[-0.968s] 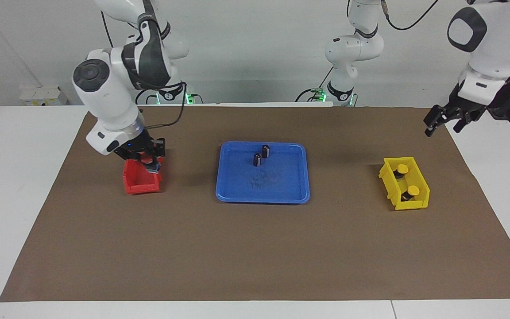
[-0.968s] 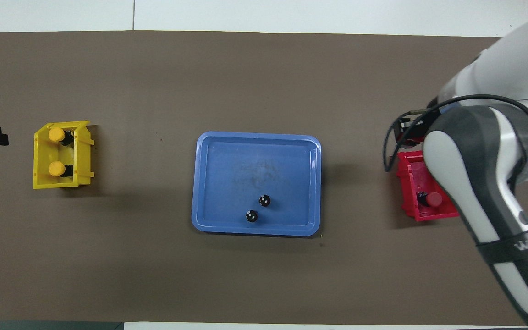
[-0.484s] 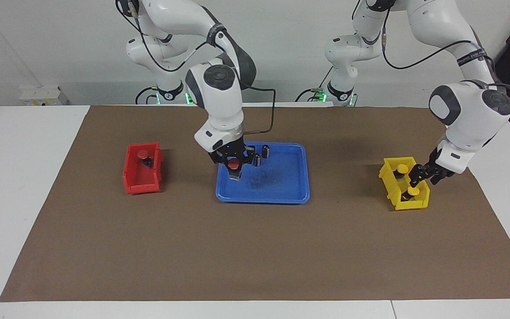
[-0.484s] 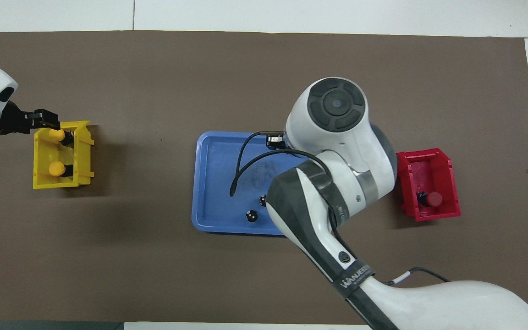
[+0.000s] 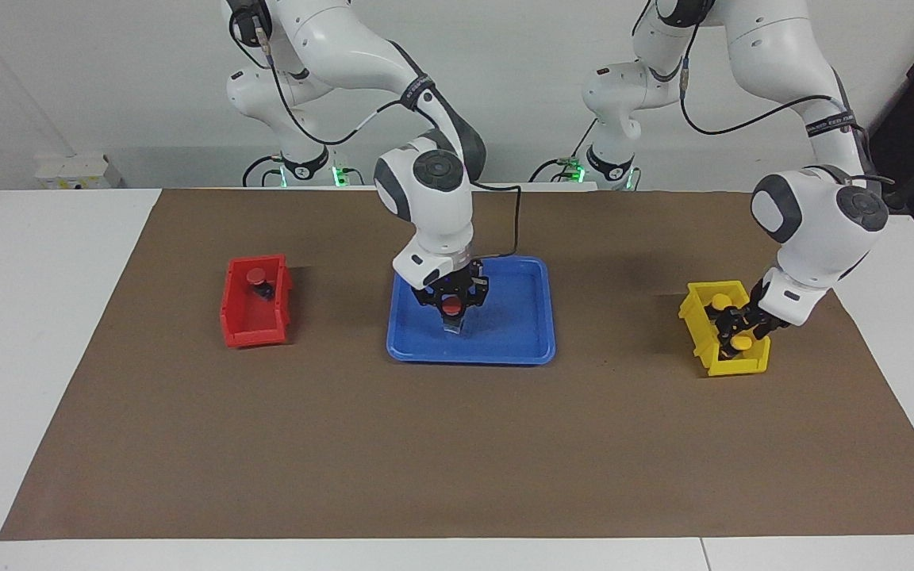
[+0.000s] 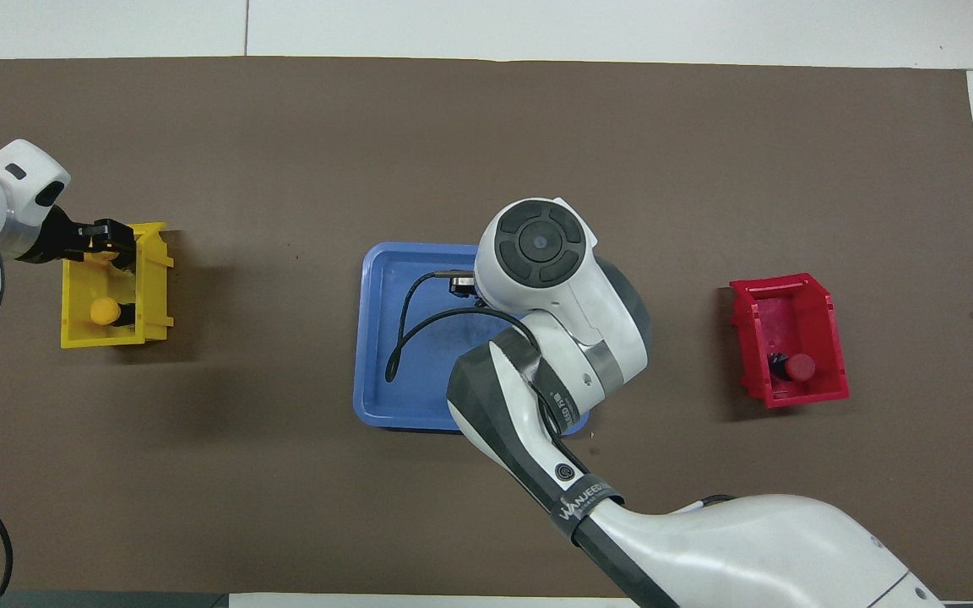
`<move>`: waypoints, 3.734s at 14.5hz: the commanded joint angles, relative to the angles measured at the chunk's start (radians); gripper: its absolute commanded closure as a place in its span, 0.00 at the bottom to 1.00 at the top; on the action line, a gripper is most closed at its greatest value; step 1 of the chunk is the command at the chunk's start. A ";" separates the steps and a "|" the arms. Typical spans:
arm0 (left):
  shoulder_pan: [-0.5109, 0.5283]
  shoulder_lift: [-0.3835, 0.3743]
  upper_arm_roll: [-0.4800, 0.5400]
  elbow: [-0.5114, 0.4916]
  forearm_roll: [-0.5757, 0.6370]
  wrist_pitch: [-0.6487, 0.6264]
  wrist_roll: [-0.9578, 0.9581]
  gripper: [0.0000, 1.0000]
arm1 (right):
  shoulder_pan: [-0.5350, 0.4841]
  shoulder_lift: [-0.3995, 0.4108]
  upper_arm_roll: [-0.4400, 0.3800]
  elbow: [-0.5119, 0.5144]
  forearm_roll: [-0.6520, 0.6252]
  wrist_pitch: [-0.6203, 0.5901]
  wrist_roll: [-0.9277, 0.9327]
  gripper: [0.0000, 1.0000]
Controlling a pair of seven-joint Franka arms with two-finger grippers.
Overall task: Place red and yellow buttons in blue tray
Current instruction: 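Lower the red button into the blue tray and open the right gripper, then carry the yellow button with the left gripper while the right gripper withdraws, then release the yellow button with the left gripper while the right gripper grasps red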
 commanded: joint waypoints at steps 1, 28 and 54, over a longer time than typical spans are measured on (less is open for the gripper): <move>-0.006 -0.030 0.010 -0.041 -0.019 0.042 0.017 0.30 | 0.000 -0.017 -0.004 -0.068 -0.008 0.070 0.013 0.61; -0.727 0.004 -0.006 0.089 -0.094 -0.027 -0.703 0.99 | -0.562 -0.475 -0.018 -0.089 0.032 -0.467 -0.668 0.01; -0.120 -0.260 0.071 -0.025 0.007 -0.258 0.009 0.06 | -0.640 -0.546 -0.018 -0.695 0.053 0.064 -0.886 0.34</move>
